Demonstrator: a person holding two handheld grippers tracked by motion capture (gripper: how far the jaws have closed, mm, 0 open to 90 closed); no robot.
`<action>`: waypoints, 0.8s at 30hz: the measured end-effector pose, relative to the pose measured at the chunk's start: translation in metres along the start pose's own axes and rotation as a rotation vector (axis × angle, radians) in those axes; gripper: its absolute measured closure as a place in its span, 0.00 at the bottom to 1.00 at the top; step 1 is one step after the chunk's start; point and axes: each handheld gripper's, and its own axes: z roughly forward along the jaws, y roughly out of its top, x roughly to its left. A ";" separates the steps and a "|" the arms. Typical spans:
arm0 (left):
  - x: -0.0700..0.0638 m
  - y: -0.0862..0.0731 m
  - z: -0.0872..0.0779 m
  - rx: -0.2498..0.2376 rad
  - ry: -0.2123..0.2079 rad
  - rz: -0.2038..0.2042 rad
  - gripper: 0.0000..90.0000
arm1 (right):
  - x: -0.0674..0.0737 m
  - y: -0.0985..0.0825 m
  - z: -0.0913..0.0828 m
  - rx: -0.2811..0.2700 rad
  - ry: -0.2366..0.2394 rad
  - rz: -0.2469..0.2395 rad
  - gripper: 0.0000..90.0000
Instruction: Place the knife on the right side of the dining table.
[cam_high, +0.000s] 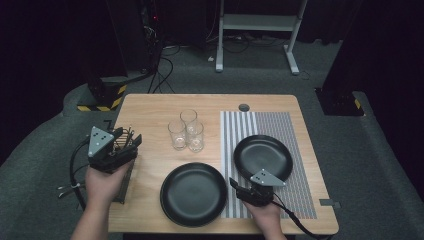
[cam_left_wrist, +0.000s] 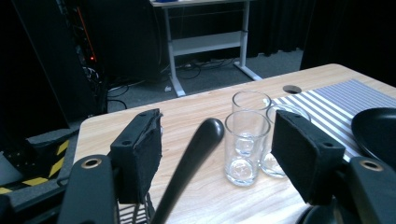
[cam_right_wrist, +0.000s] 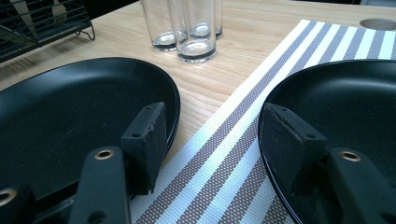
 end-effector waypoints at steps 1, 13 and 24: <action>0.000 0.000 0.002 0.002 0.003 -0.001 0.37 | 0.000 0.000 0.000 -0.001 0.000 0.001 0.45; 0.007 -0.006 0.015 0.042 0.024 -0.020 0.55 | -0.003 -0.001 0.000 -0.003 0.000 0.015 0.45; 0.005 -0.011 0.019 0.074 0.045 -0.005 0.70 | -0.004 -0.002 0.001 -0.001 0.002 0.026 0.45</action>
